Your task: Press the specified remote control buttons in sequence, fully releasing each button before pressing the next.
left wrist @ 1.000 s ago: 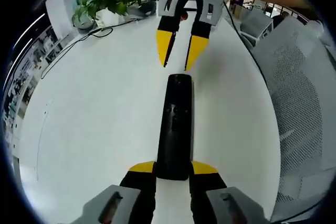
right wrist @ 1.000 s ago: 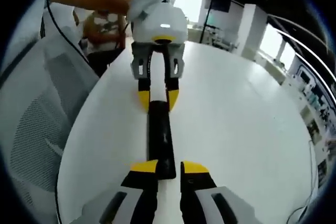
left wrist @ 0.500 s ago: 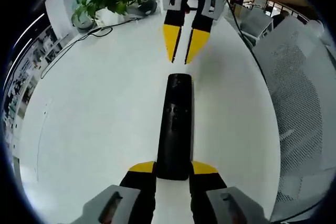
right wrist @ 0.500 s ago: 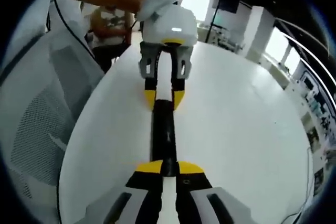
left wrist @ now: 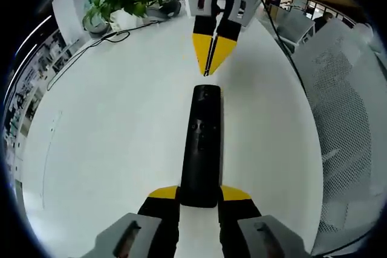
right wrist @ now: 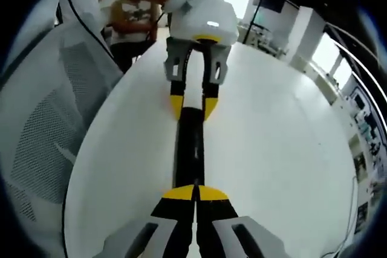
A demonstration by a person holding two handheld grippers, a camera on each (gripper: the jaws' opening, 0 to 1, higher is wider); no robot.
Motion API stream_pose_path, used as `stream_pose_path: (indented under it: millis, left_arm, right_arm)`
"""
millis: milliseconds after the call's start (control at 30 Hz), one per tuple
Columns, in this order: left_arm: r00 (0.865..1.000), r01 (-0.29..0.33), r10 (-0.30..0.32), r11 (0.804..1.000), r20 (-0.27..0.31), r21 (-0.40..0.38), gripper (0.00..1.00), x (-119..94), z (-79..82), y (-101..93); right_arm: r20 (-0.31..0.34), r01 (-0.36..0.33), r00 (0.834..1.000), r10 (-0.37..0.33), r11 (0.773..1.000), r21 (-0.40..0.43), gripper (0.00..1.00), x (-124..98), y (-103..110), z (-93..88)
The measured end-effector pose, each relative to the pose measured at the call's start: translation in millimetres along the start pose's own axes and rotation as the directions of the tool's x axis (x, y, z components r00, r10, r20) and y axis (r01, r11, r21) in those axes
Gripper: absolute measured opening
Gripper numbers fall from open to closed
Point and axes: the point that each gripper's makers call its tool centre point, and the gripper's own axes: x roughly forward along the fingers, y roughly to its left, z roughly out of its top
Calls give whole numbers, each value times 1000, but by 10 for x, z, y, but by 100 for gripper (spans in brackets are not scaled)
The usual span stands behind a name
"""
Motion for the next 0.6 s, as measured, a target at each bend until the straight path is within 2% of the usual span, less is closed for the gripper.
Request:
stream_pose_path:
  millis: [600]
  left_arm:
    - [1000,3,-3,1000,-4,3,23,-3,-1,-2]
  right_arm:
    - [-111,-45,992,52,997,64,0,110,25,-117]
